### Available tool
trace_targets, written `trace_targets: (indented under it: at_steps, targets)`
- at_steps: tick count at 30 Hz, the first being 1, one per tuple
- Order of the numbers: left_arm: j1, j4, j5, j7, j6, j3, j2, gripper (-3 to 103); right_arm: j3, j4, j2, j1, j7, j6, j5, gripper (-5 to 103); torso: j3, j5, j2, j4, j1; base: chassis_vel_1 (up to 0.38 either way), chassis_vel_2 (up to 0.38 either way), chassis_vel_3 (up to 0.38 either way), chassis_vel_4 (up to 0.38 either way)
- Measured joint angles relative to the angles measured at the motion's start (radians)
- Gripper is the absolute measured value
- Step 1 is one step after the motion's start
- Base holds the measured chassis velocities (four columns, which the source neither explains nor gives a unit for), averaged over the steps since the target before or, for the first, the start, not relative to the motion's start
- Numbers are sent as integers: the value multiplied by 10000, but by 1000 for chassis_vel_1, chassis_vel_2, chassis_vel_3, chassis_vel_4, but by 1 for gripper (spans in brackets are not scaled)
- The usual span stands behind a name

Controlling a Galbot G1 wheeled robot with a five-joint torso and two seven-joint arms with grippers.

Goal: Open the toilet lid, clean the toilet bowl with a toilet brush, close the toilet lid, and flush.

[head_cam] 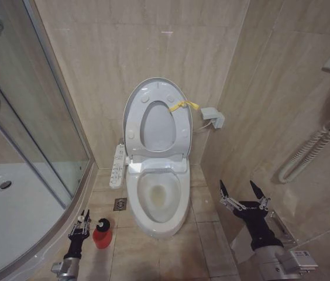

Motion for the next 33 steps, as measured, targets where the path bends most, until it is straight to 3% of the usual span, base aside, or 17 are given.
trace_targets:
  at_steps: [11, 17, 25, 33]
  targets:
    - [999, -1524, 210, -199, 36, -700, -54, 22, 0, 0, 0, 0, 0, 0, 0, 100, 0, -1, 0, 0, 0, 0, 0, 0, 0]
    - [1150, -1580, 210, -204, 40, -760, -75, 22, 0, 0, 0, 0, 0, 0, 0, 100, 0, -2, 0, 1, 0, 0, 0, 0, 0]
    - [82, 163, -281, 160, 35, -427, 74, 22, 0, 0, 1, 0, 0, 0, 0, 100, 0, 2, 0, 2, 0, 0, 0, 0, 0]
    - [-880, 1154, -313, 173, 39, 113, 41, 22, 0, 0, 0, 0, 0, 0, 0, 100, 2, -1, 0, -2, 3, 0, 0, 0, 0]
